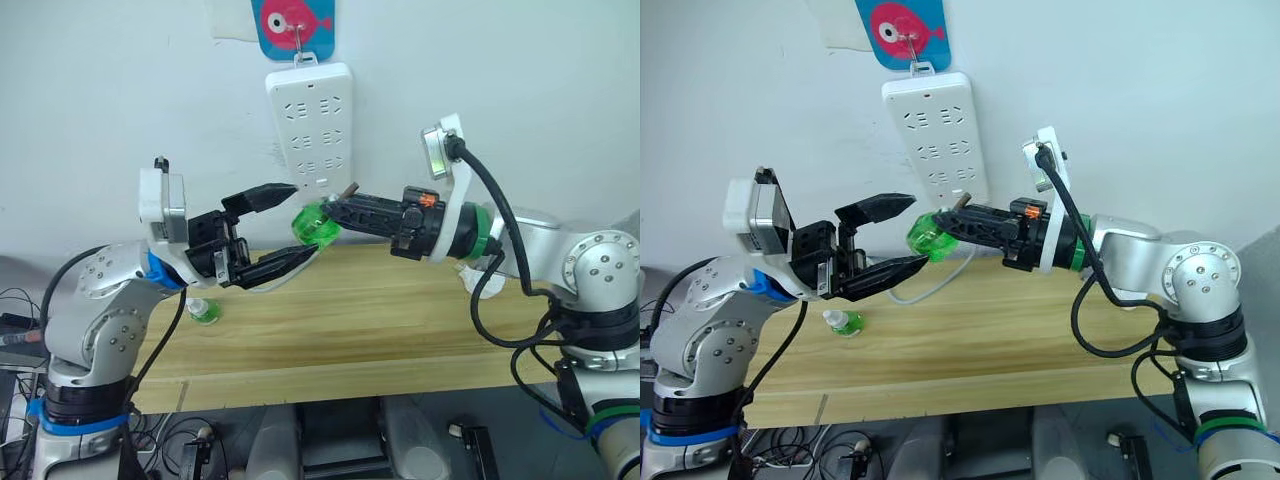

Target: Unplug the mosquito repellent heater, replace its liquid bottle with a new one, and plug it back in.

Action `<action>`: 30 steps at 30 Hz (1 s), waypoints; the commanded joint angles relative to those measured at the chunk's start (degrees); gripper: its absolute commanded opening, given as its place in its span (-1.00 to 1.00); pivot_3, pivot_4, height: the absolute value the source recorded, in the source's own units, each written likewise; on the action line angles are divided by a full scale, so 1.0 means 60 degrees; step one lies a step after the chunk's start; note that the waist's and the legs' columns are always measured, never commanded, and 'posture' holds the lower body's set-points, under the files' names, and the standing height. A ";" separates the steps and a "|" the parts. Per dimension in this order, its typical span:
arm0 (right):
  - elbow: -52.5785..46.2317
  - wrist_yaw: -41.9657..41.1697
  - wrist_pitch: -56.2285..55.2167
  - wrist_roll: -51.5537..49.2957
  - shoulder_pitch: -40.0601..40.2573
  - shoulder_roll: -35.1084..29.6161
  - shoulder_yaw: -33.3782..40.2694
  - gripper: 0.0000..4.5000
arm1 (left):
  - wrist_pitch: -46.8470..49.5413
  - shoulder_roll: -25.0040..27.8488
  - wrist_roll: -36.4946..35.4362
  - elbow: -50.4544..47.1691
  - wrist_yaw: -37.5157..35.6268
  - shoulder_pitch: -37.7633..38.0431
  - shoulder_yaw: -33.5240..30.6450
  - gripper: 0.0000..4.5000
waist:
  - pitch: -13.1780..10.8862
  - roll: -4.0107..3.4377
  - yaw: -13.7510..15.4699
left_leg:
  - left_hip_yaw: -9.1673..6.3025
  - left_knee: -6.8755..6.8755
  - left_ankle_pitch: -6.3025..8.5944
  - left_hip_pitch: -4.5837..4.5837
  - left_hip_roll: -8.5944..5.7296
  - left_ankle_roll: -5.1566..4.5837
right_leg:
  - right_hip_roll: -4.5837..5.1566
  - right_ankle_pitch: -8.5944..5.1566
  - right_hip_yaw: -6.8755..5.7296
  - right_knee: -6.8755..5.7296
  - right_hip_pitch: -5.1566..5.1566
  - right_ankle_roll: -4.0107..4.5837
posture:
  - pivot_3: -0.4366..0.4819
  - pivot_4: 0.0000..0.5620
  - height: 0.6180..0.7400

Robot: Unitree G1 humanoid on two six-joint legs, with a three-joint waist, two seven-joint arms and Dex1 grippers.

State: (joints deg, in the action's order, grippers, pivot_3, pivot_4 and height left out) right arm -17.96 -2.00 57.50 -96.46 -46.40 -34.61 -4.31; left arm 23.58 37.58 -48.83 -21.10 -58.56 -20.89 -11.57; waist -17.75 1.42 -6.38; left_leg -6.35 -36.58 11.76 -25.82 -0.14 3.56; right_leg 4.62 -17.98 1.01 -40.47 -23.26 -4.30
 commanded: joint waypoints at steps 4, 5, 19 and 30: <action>-0.0128 -0.1302 0.0358 0.1136 -0.0422 -0.0415 0.0278 -0.63 | 0.0072 0.0253 -0.0070 -0.0012 -0.0266 -0.0116 -0.0132 0.98 | 0.0000 0.0000 -0.0009 | 0.0003 0.0038 0.0000 -0.0002 0.0003 0.0001 | 0.0000 0.0000 -0.0003 0.0036 0.0000 0.0000 | -0.40 -0.03 0.84; -0.0186 -0.1482 0.0403 0.1362 -0.0448 -0.0485 0.0270 -0.63 | 0.0146 0.0342 -0.0058 0.0000 -0.0293 -0.0120 -0.0118 0.98 | 0.0001 0.0001 -0.0010 | 0.0004 0.0049 -0.0001 -0.0002 0.0004 0.0001 | 0.0000 0.0001 -0.0004 0.0050 0.0000 0.0000 | -0.40 -0.03 0.84; -0.1296 -0.3522 0.0178 0.4926 0.0648 -0.1097 -0.0003 -0.63 | 0.1213 0.1478 -0.0191 -0.0086 -0.0476 -0.0230 -0.0271 0.98 | 0.0012 0.0010 -0.0012 | 0.0010 0.0091 -0.0002 -0.0010 0.0005 0.0005 | 0.0006 0.0001 -0.0016 0.0101 -0.0001 0.0000 | -0.41 -0.21 0.84; -0.1027 -0.4791 -0.1086 0.8278 0.2332 -0.1348 -0.0540 -0.63 | 0.1675 0.1610 -0.0188 -0.0386 -0.0206 -0.0284 -0.0101 0.98 | 0.0030 0.0017 -0.0024 | 0.0013 0.0083 -0.0019 -0.0008 0.0005 0.0034 | 0.0006 0.0001 -0.0014 0.0091 -0.0001 -0.0001 | -0.44 -0.23 0.84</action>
State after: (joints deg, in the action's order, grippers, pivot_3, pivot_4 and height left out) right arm -23.49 -29.44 53.45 -49.21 -32.52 -42.48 -8.14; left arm 33.53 47.04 -49.45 -21.42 -60.29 -22.20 -11.58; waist -17.58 1.52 -6.52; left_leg -6.27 -36.10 11.64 -25.87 -0.11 3.76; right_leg 4.66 -17.98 0.93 -39.93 -23.26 -4.30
